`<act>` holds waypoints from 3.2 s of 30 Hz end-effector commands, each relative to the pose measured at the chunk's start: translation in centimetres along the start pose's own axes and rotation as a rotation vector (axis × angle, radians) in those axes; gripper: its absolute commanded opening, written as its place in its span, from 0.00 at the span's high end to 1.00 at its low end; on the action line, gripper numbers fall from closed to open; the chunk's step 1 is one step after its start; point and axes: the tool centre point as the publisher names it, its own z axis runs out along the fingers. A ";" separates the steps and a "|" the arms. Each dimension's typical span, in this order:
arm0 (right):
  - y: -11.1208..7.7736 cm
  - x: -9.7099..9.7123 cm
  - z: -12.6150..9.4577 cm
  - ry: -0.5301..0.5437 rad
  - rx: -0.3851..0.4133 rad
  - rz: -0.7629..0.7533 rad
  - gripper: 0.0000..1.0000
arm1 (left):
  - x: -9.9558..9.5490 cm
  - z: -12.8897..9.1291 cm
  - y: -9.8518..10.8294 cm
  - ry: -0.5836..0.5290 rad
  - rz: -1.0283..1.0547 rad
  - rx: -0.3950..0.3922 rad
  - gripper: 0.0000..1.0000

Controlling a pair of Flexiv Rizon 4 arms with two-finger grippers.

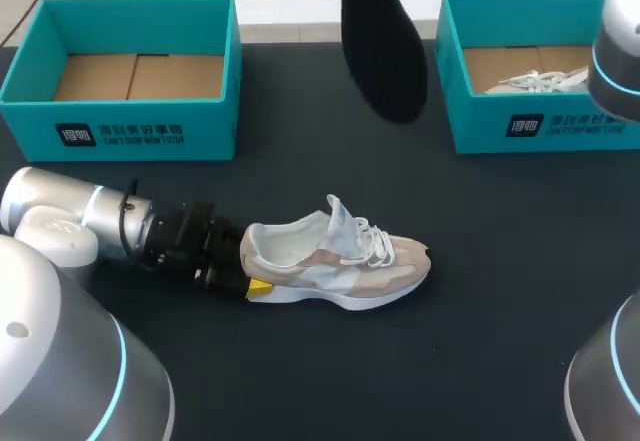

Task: Take the shoe out of the shoebox, open the shoe tongue, remove and reinsert the insole, then place the shoe into the shoebox

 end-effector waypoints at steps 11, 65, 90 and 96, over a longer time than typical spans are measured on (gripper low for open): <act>-4.3 5.3 -5.3 -0.023 -0.081 0.053 1.00 | -0.2 0.3 0.5 -0.001 -0.001 0.001 1.00; -12.2 12.5 -6.0 0.042 -0.033 0.302 1.00 | -0.2 0.3 0.5 -0.001 -0.001 0.001 1.00; -12.4 12.9 -5.9 0.033 -0.046 0.272 1.00 | 0.2 0.2 0.4 0.018 -0.033 -0.001 0.00; -12.4 12.9 -5.9 0.033 -0.046 0.272 1.00 | 0.8 -0.1 0.4 0.022 -0.047 -0.017 0.00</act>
